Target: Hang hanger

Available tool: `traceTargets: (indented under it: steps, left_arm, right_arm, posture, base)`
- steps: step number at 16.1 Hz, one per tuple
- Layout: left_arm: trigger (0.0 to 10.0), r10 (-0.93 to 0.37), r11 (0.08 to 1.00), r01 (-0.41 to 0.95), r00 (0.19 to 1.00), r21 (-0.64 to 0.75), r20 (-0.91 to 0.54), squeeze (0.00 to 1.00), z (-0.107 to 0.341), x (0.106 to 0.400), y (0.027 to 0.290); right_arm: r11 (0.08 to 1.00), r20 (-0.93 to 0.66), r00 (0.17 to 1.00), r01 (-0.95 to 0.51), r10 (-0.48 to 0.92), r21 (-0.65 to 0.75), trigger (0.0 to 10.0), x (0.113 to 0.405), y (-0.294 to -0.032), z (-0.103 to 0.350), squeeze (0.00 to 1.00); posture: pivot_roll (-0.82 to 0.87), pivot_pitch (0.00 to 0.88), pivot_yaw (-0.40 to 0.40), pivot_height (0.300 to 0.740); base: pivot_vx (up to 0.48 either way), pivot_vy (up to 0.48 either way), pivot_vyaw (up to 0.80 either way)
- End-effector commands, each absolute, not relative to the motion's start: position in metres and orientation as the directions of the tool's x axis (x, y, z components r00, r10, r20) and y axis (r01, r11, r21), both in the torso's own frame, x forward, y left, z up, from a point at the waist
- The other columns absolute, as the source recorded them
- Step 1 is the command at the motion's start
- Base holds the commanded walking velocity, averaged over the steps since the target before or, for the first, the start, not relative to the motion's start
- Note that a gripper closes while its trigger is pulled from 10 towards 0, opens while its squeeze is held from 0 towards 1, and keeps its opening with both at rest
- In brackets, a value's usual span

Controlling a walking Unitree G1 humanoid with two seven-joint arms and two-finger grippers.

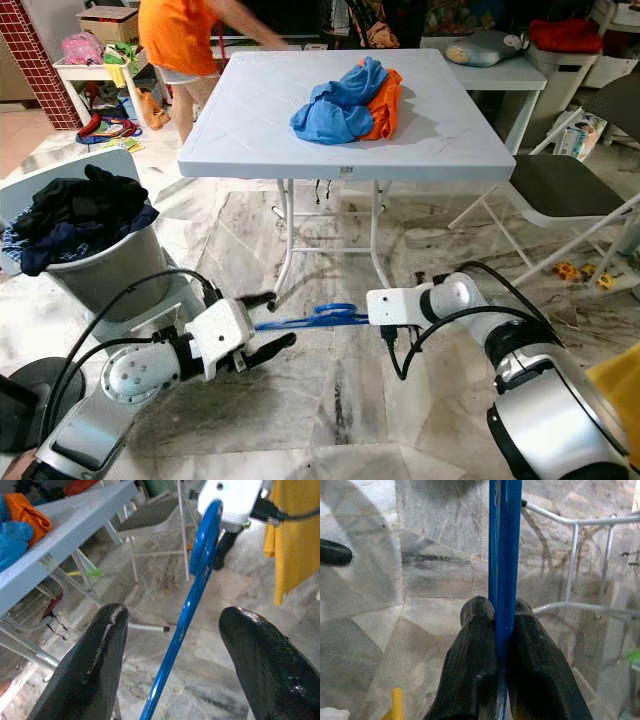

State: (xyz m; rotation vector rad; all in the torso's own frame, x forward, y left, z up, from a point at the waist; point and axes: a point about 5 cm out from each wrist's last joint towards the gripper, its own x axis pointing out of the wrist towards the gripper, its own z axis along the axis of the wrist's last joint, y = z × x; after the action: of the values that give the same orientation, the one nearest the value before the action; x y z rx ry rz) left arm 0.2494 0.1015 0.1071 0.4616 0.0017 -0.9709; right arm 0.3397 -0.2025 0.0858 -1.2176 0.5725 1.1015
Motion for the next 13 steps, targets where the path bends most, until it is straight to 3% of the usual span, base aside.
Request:
traceTargets:
  steps: [1, 7, 9, 13]
  left_arm:
    - [10.0, -0.791, 0.487, 0.785, 0.582, 0.383, -0.189, 1.0, 0.11, 0.248, 0.104]
    - [10.0, -0.734, 0.648, 0.733, 0.673, 0.207, -0.086, 1.0, 0.121, 0.247, 0.11]
    - [10.0, -0.716, 0.671, 0.713, 0.695, 0.204, -0.071, 1.0, 0.122, 0.245, 0.113]
    - [10.0, -0.702, 0.663, 0.706, 0.702, 0.248, -0.119, 1.0, 0.113, 0.241, 0.115]
  right_arm:
    - [-0.008, -0.833, 0.422, -0.891, 0.357, -0.454, 0.0, 0.34, -0.204, 0.085, 0.0]
    - [0.171, -0.777, 0.526, -0.85, 0.347, -0.499, 0.0, 0.342, -0.209, 0.08, 0.0]
    - [0.223, -0.763, 0.547, -0.837, 0.346, -0.499, 0.0, 0.342, -0.211, 0.079, 0.0]
    - [0.229, -0.756, 0.543, -0.839, 0.365, -0.493, 0.0, 0.34, -0.208, 0.076, 0.0]
  posture:
    - [-0.05, 0.0, 0.0, 0.74]
    - [-0.04, 0.0, -0.004, 0.74]
    - [-0.04, 0.0, -0.003, 0.74]
    - [-0.04, 0.0, 0.0, 0.74]
  base:
    - [0.0, 0.0, 0.0]
    - [0.0, 0.0, 0.0]
    - [0.0, 0.0, 0.0]
    - [0.0, 0.0, 0.0]
